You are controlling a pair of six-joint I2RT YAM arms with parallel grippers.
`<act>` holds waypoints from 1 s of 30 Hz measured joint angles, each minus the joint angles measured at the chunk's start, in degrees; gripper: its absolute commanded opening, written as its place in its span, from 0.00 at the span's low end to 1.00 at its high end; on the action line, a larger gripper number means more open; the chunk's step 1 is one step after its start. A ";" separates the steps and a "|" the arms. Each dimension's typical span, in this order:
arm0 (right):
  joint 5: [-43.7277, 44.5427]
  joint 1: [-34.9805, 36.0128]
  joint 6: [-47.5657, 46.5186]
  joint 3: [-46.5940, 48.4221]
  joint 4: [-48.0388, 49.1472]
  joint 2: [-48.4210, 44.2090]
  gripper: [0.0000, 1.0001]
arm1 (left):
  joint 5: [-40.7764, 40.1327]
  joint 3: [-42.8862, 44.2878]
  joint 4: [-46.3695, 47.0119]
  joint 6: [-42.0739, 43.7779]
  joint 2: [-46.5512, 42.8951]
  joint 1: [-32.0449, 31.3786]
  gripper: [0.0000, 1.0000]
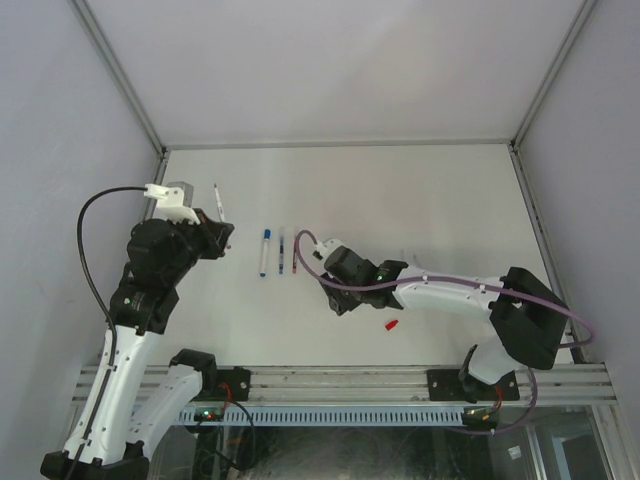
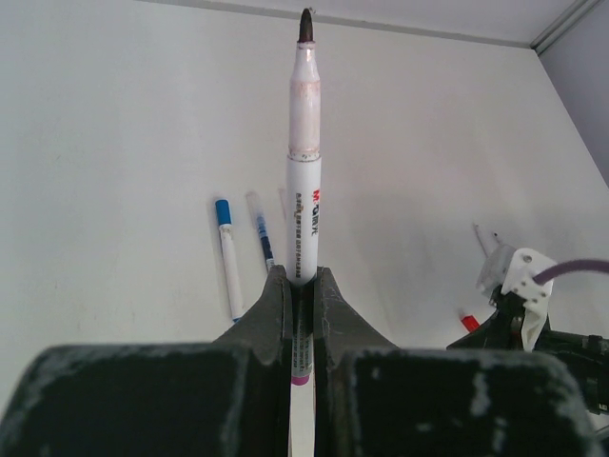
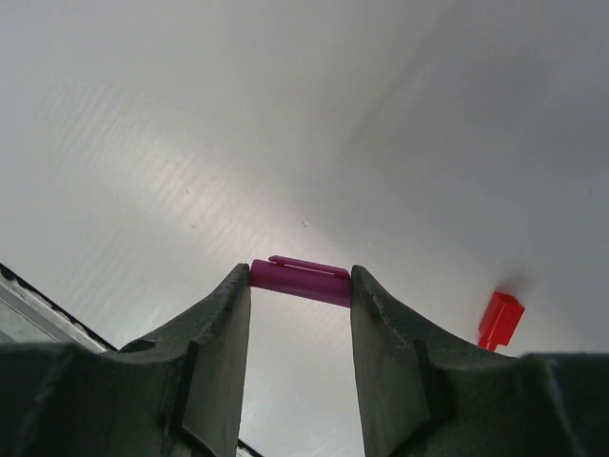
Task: Insert the pens into the pen caps
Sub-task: Adjust the pen cap at the center of the board.
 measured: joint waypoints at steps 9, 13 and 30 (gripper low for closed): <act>-0.74 0.66 -20.13 1.92 -3.39 2.10 0.00 | -0.04 0.00 0.00 0.00 -0.20 0.04 0.00; 0.48 1.97 -25.29 4.74 -5.60 7.30 0.03 | -0.42 0.00 0.00 0.00 -0.28 0.15 0.00; -0.02 2.10 -31.74 7.61 -8.26 12.90 0.61 | -0.74 0.00 0.00 -0.02 -0.26 0.26 0.00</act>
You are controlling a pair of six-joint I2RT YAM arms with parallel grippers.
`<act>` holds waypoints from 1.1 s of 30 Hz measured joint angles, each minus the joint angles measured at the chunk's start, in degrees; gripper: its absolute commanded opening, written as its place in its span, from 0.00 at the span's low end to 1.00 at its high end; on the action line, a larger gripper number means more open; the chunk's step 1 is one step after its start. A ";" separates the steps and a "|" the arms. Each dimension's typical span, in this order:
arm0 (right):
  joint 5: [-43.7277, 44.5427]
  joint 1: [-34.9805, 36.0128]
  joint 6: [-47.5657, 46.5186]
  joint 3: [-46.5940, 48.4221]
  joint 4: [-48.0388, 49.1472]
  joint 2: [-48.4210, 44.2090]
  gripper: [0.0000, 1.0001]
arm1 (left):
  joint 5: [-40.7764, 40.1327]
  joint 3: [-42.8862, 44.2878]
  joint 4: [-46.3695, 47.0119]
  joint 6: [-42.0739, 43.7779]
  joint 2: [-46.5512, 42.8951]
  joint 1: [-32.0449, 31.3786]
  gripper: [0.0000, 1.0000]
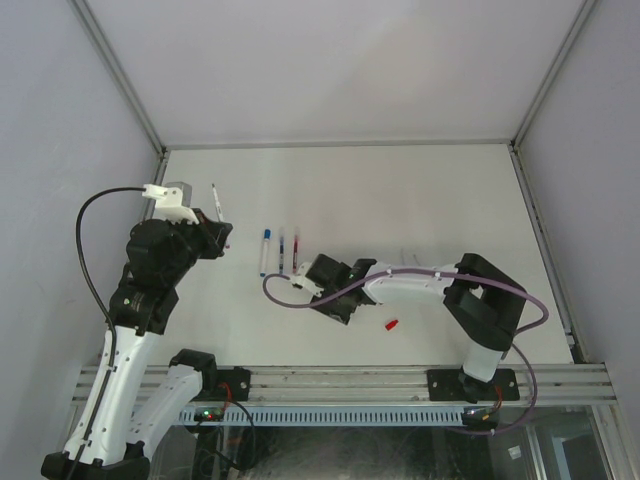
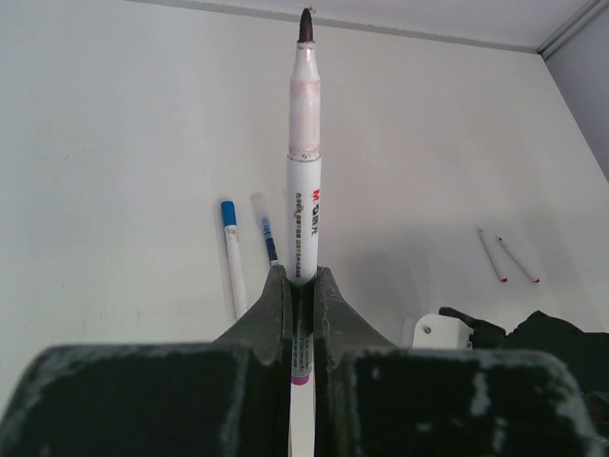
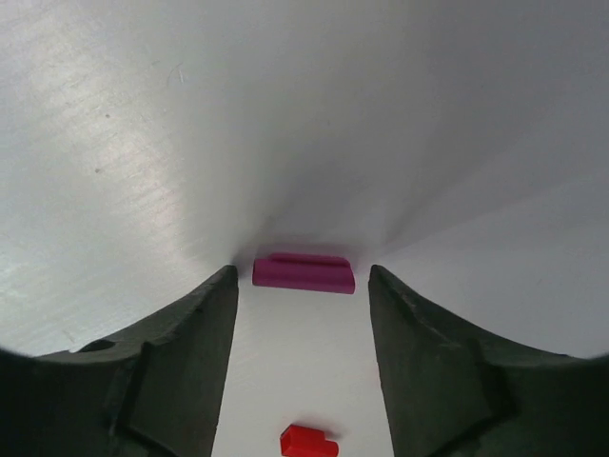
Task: Insert the pens into the pen caps
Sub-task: Adjust the pen cap at the center of the board.
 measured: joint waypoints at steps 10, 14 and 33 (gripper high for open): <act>-1.53 -0.70 3.17 0.00 0.68 -4.87 0.70 | -0.24 0.00 0.00 0.00 0.00 0.00 0.00; 2.01 -0.90 11.67 -0.50 3.34 -10.25 0.77 | -0.37 0.00 0.00 -0.02 0.00 0.02 0.00; 11.72 -2.84 72.26 -3.19 -1.62 -15.45 1.00 | -0.31 0.00 0.00 -0.02 0.00 0.15 0.00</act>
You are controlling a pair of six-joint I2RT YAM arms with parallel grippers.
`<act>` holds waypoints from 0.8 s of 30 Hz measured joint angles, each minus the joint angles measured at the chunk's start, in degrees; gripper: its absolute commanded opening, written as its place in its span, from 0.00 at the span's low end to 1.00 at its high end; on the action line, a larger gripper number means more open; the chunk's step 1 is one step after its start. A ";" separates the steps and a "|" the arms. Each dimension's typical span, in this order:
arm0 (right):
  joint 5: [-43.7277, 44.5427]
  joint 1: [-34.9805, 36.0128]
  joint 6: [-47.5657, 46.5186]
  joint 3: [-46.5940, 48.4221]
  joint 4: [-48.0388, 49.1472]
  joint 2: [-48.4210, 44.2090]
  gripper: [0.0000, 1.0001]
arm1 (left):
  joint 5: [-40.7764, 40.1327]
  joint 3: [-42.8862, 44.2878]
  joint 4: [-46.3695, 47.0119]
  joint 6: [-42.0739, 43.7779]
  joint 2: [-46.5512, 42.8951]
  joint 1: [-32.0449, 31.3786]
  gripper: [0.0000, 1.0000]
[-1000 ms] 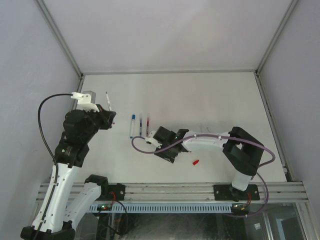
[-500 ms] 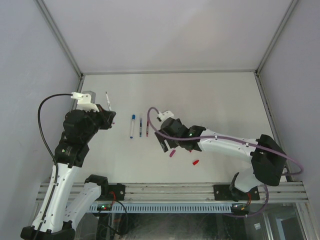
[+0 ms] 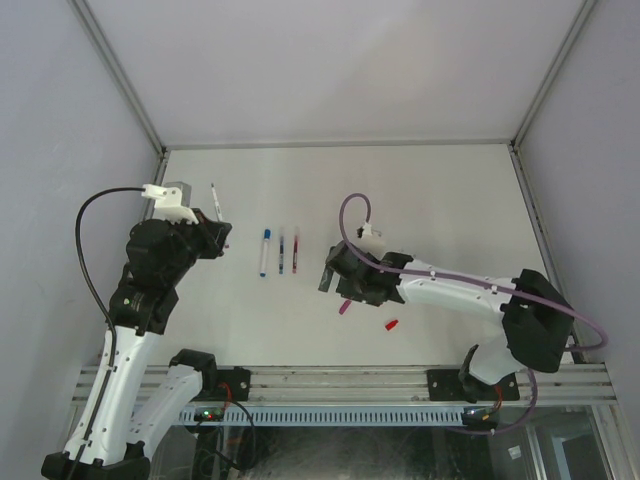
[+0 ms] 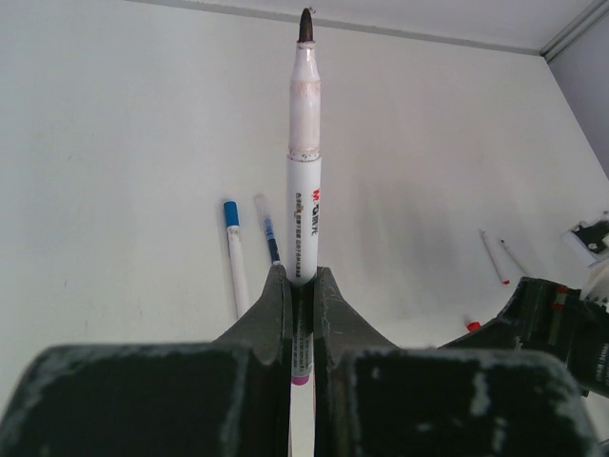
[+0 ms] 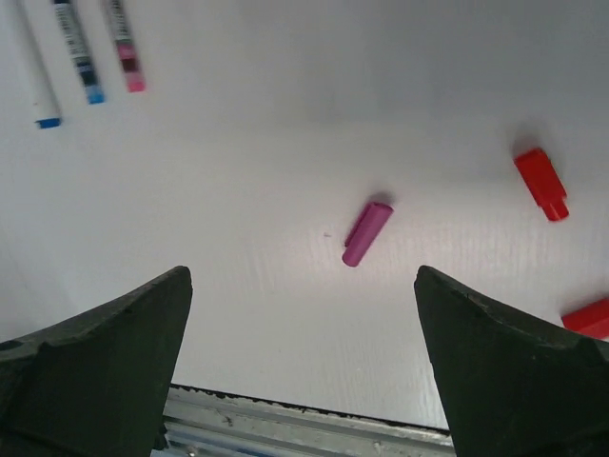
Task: Insert the pens into the pen caps
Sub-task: Adjust the pen cap at the center of the board.
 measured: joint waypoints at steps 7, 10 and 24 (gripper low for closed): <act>-1.16 -0.13 16.15 1.73 -9.70 7.04 0.91 | 0.09 0.00 0.00 0.00 0.00 0.00 0.00; -2.54 -0.94 18.84 2.29 -11.52 9.01 0.86 | 0.15 0.00 0.00 0.00 0.00 0.00 0.00; -4.81 -2.21 21.49 4.52 -12.33 14.53 0.52 | 0.15 0.00 0.00 0.00 0.00 0.00 0.00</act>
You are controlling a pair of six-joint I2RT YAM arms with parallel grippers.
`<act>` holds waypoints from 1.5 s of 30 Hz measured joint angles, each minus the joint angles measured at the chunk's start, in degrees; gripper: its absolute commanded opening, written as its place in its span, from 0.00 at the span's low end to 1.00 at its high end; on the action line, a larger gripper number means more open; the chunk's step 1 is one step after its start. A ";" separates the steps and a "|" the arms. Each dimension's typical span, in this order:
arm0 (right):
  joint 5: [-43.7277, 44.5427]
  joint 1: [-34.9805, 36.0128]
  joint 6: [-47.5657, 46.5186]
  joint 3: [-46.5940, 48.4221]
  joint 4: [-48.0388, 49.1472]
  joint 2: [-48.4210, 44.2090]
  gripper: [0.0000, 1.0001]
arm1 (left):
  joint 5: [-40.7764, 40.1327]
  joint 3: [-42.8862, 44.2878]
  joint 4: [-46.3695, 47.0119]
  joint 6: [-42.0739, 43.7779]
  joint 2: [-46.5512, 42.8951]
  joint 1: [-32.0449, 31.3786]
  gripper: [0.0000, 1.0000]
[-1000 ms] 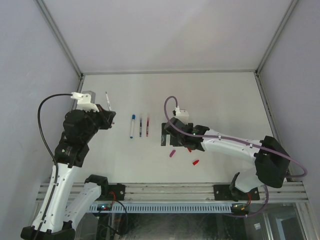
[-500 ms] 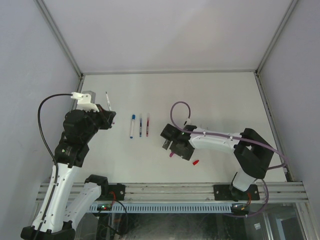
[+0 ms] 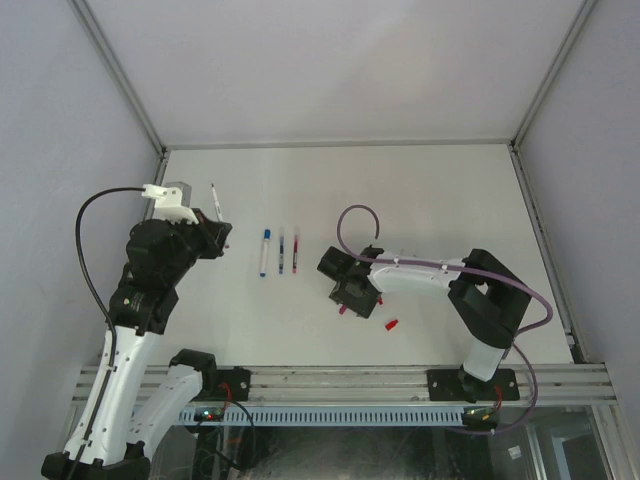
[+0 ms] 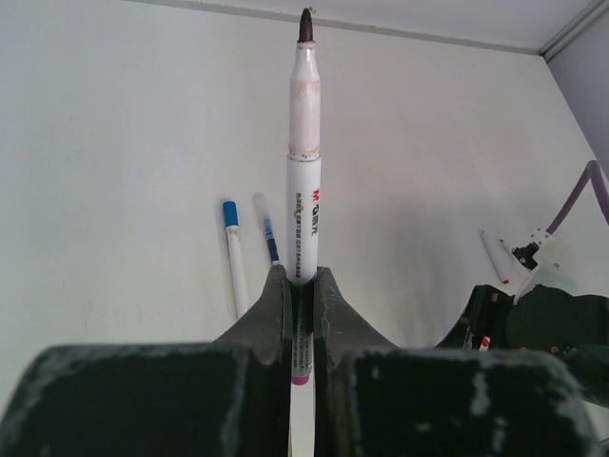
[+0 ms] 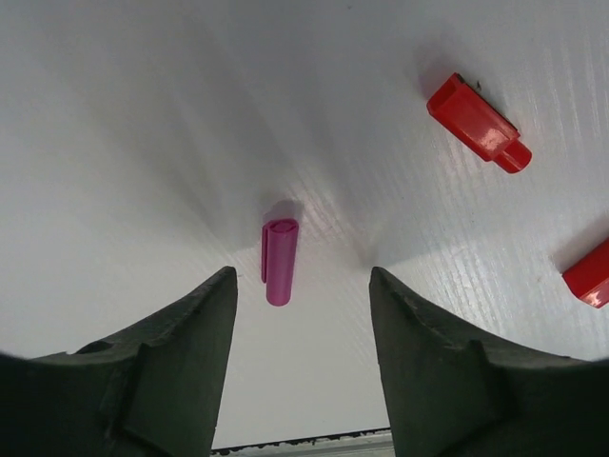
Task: Insert the pens into the pen caps
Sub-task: Adjust the pen cap at the center of the board, then insert the pen cap onto the pen.
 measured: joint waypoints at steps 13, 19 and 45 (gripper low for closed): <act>-0.11 -0.35 -0.48 2.99 -0.76 3.87 0.44 | 0.02 0.00 0.00 0.00 0.00 0.13 0.00; -0.33 -0.55 -1.22 5.11 -2.93 5.62 0.31 | 0.04 0.00 0.00 0.00 -0.02 0.22 0.00; -0.74 0.37 -32.30 -7.65 15.26 -7.98 0.00 | 1.81 -0.76 0.85 0.02 -0.11 0.46 0.00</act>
